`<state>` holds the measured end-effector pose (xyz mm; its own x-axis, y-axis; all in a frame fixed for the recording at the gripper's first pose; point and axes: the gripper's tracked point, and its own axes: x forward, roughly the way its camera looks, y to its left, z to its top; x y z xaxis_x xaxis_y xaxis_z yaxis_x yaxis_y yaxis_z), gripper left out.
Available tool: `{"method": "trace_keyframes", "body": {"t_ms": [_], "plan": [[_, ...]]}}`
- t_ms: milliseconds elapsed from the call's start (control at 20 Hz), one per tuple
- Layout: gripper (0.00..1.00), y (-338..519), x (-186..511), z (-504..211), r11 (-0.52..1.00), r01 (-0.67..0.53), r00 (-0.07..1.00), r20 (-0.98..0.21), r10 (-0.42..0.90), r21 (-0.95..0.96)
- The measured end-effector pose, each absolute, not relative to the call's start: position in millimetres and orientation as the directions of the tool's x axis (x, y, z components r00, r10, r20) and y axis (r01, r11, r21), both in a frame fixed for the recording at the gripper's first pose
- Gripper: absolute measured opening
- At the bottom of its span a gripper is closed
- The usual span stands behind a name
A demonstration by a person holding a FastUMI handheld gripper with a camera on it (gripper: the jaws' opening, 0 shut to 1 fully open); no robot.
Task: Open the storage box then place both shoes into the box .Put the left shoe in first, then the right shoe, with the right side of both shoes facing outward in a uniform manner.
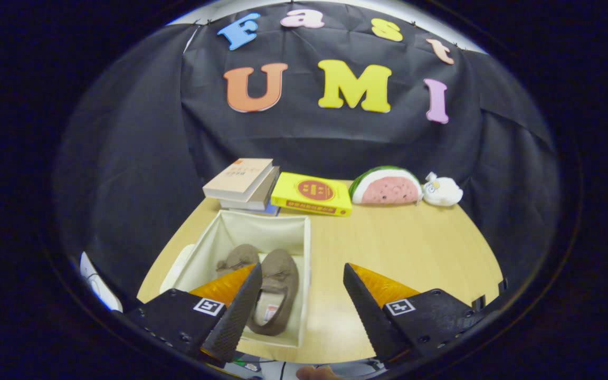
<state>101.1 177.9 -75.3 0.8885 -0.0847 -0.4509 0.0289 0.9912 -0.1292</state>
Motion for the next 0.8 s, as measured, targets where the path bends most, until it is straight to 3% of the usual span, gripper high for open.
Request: {"method": "trace_keyframes", "body": {"t_ms": [200,800], "plan": [[0.95,146.6,78.3,-29.6,0.986,0.066,0.963,-0.248,-0.102,-0.151],[0.93,85.2,-2.8,23.1,0.991,0.122,0.987,0.111,-0.116,-0.052]]}}
